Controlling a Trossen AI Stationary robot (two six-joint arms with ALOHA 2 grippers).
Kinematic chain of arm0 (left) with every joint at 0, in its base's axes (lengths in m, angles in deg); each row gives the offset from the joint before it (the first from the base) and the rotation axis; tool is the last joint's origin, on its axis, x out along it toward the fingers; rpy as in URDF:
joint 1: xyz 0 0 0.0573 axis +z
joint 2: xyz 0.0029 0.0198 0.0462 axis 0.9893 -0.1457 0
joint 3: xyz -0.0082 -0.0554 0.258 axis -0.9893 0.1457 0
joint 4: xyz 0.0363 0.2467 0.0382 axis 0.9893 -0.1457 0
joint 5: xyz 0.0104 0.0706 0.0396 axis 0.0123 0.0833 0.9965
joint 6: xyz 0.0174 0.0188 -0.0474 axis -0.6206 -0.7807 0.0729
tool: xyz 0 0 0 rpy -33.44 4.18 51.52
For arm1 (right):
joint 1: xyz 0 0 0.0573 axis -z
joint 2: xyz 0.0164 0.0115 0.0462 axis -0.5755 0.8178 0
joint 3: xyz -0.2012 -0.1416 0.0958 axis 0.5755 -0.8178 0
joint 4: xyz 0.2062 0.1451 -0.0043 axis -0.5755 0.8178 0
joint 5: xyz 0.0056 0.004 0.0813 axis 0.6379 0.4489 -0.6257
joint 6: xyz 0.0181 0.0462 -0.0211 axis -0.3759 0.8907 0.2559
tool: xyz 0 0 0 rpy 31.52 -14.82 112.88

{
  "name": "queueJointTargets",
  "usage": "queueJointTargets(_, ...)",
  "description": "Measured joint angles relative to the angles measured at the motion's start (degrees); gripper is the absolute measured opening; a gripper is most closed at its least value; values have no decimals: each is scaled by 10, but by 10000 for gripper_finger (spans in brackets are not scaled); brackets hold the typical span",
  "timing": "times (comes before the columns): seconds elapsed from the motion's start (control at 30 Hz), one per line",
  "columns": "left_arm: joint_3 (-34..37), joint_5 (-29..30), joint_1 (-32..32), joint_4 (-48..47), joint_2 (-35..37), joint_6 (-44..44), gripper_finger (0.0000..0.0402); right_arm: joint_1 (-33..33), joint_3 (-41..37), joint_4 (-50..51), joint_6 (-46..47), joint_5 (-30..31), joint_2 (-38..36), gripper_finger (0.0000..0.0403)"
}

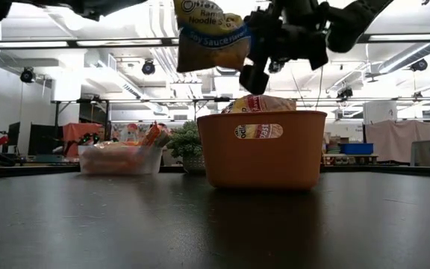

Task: Sort Maruchan noodles
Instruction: Put the blue noodle pack into the gray bin

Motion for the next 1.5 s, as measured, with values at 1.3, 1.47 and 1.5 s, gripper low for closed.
queueJointTargets(1.3, -34, -188, 129, 132, -189, 14, 152, -15, 4, -1, 21, -13, 22, 35)
queueJointTargets(1.47, -34, -188, 129, 130, -188, 14, 106, -15, 4, 9, 25, 1, 21, 97)
queueJointTargets(1.5, -34, -188, 129, 128, -188, 14, 97, -15, 4, 9, 25, 2, 21, 112)
